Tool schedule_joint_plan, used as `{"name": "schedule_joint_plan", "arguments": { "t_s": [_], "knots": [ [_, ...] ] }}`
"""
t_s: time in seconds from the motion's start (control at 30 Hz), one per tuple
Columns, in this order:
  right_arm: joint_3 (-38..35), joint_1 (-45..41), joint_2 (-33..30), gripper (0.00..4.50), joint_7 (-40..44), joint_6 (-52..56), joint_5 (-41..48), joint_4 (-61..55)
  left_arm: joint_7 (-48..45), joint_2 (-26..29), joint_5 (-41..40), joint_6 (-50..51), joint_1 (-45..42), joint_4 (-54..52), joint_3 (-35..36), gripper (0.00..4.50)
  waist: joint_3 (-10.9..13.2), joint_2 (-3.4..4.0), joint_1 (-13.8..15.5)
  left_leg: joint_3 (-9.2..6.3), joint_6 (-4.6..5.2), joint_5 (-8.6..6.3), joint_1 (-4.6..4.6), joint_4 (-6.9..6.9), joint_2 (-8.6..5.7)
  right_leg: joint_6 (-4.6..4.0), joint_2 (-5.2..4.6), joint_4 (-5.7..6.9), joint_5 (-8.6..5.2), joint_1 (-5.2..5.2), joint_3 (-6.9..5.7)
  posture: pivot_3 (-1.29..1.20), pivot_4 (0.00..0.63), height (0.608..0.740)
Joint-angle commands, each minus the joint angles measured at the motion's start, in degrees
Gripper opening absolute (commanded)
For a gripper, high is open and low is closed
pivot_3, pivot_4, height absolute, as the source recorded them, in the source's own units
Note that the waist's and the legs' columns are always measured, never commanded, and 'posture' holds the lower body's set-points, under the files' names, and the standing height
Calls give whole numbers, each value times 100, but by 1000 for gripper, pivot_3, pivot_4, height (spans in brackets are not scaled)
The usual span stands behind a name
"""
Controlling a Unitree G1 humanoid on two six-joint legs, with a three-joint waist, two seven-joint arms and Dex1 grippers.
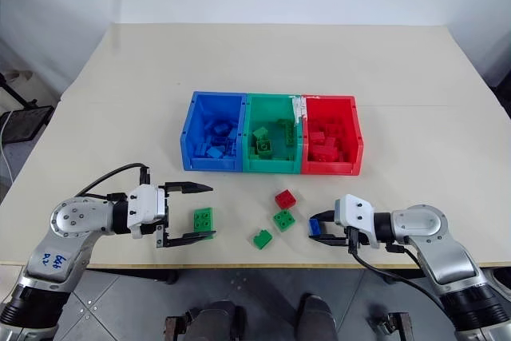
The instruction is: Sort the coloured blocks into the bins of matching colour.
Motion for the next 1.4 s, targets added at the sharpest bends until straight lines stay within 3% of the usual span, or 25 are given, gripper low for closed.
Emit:
{"name": "schedule_joint_plan", "arguments": {
  "t_s": [0.03, 0.2, 0.3, 0.57, 0.73, 0.87, 1.03, 1.27, 1.4],
  "knots": [
    [-245, -39, 204, 1482, -191, 353, 382, -161, 274, -134, -189, -41, -93, -135, 278, 4500, 0, 0, -1, 0, 0, 0, 0, 1, 1, -1, 0, 0, 0, 0, 0, 0, 150, 740],
    [-372, -950, 603, 1482, -457, 1384, 1213, -806, 883, -382, -318, 250, 357, -392, 687, 4500, 1, 3, -76, 4, -1, 0, -2, -1, 2, -1, 0, 4, 1, -10, 6, 0, 150, 740],
    [-157, -2031, 1137, 1482, -977, 2191, 1411, -789, 1332, -480, -340, 375, 931, -583, 1202, 4500, 2, 2, -163, -5, -8, -4, 0, -4, 12, -2, 6, 17, 1, -13, 1, 0, 150, 740],
    [688, -4228, 2828, 1482, -1915, 2099, 345, 1112, 1858, -571, -479, 525, 1731, -796, 2020, 4500, 1, 2, -147, -11, -14, -7, -4, -4, 15, -3, 13, 20, 1, -20, 0, 0, 150, 740],
    [801, -4749, 3397, 1482, -2126, 1779, -52, 2049, 1886, -561, -537, 564, 1842, -924, 2113, 4500, 1, 2, -160, -18, -16, -9, -5, -6, 13, -3, 13, 26, 1, -24, -3, 0, 150, 740],
    [853, -4987, 3878, 2875, -2293, 1513, -268, 2781, 1848, -544, -666, 630, 1855, -1013, 2097, 4500, 1, 2, -281, -18, -19, -10, -5, -10, 16, -4, 16, 26, 0, -25, -9, 0, 150, 740],
    [757, -4605, 3614, 4475, -1947, 1598, -178, 2155, 1738, -470, -735, 737, 1749, -1021, 2009, 4500, 1, 3, -316, -22, -22, -11, -5, -14, 21, -5, 19, 25, 0, -26, -13, 0, 150, 740],
    [172, -3015, 2382, 4475, -1171, 1552, 495, -41, 1422, -363, -668, 787, 1150, -745, 1519, 4500, 2, 4, -264, -25, -22, -12, -10, -10, 18, -5, 18, 20, 0, -23, -14, 0, 150, 740],
    [-306, -1976, 1494, 4475, -741, 1243, 639, -691, 1085, -327, -523, 583, 623, -398, 1049, 4500, 2, 4, -272, -15, -21, -12, -8, -11, 19, -4, 19, 18, 0, -23, -11, 0, 150, 740]
  ]
}}
